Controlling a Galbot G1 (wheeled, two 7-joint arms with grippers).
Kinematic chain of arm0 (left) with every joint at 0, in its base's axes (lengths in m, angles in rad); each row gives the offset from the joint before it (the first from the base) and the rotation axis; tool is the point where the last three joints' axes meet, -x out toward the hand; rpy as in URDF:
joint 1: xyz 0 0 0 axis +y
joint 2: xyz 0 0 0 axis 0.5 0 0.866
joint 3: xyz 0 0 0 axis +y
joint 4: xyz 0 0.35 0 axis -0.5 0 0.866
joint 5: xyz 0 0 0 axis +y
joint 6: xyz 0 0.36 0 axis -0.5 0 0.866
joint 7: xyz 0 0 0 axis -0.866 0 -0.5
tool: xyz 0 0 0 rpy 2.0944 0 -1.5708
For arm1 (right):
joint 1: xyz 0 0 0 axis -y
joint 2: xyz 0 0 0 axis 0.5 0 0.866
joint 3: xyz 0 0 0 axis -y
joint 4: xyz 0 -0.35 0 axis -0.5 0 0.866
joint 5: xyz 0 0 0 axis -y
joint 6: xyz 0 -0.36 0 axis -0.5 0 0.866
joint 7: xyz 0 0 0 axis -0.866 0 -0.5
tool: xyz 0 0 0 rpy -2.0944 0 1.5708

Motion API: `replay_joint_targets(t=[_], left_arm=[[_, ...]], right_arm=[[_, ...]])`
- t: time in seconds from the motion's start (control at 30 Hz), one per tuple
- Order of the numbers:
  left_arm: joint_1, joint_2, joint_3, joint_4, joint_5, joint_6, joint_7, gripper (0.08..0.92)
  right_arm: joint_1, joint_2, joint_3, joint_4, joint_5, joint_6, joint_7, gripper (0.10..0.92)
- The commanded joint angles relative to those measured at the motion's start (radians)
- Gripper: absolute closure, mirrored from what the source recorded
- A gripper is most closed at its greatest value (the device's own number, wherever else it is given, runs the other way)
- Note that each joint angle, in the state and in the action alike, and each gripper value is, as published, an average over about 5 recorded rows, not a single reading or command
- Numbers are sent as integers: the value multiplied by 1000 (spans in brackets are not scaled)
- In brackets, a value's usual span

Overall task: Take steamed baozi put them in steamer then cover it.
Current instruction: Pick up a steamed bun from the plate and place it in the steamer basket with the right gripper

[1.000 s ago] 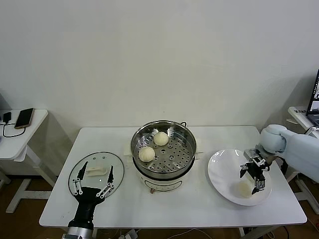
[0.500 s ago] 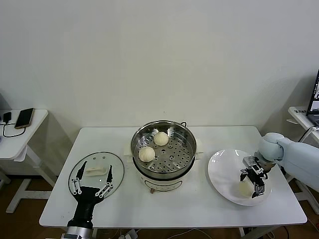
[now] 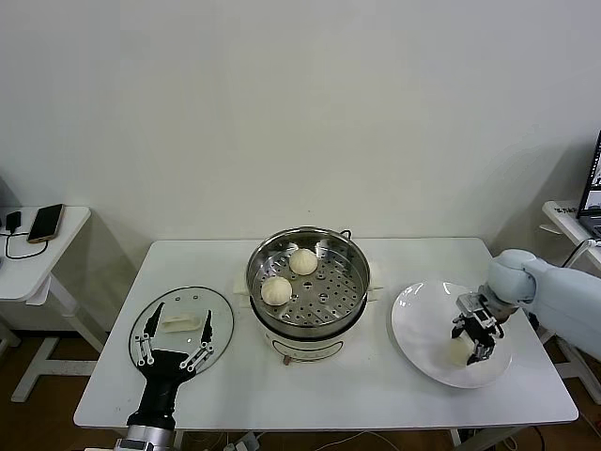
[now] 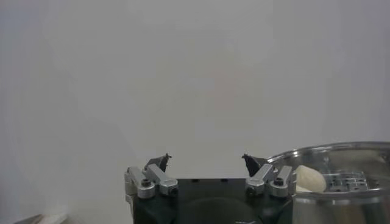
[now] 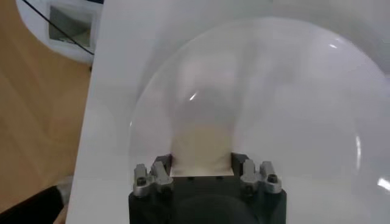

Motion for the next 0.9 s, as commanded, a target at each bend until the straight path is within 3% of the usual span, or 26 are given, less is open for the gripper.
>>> replay_joint_targets(t=[0.03,0.17,0.3,0.47,0.9], left_arm=[[0,3,2,-3,-1,1,0,177],[1,5,4,-6,-1,0,0,177],[4,6,3,-8,-1,-2,-1,177],[8,6,2,-10,-1,-5,-3,177],[10,4,1,-18,-2,-4,-4,177]], right_arm=[[266,57,-32,43,82,89,-56,372],[427,175,-57,37,151,243,-55,372],[516,333,-70,41,142,421,-40,372],[517,469,-85,103,85,540,0,380],[356,570,-134,204,-120,709,24,377]])
